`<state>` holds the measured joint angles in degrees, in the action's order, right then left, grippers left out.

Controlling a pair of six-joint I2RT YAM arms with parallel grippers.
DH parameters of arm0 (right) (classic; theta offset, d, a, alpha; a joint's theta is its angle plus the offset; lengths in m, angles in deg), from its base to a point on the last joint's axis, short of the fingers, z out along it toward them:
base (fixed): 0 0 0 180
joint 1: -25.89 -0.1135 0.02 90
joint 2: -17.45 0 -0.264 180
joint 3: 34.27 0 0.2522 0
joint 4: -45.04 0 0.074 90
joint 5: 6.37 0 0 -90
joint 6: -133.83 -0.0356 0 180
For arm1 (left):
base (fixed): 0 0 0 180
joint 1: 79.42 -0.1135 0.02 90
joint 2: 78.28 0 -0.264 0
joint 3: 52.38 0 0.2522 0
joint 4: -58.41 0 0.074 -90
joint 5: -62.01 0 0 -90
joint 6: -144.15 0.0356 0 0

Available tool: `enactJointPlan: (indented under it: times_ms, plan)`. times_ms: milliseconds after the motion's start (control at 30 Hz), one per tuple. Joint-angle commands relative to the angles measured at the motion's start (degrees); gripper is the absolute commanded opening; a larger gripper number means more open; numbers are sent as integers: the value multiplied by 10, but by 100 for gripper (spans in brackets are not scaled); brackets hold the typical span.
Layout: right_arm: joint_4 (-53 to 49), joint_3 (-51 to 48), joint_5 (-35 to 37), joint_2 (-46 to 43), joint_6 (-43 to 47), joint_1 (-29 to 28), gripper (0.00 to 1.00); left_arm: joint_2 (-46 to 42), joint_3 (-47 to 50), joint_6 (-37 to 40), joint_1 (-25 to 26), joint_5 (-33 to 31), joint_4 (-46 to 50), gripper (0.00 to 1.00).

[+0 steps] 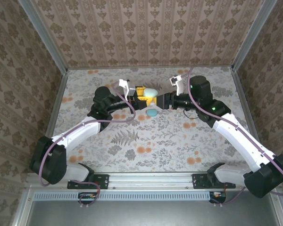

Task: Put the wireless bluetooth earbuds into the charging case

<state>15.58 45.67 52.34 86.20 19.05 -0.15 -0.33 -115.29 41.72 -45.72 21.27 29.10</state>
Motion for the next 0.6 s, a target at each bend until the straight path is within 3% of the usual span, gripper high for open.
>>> enactJointPlan:
  times_ms: [0, 333, 567]
  plan:
    - [18, 21, -3, -1, -19, 4, 64, 3, 5, 2, 2, 32, -22, 27]
    - [55, 21, -30, 1, -69, 28, 64, 1, 14, 9, 3, 35, -20, 26]
    - [46, 30, -5, 13, -79, 30, 64, -2, 24, 7, 3, 28, -37, 26]
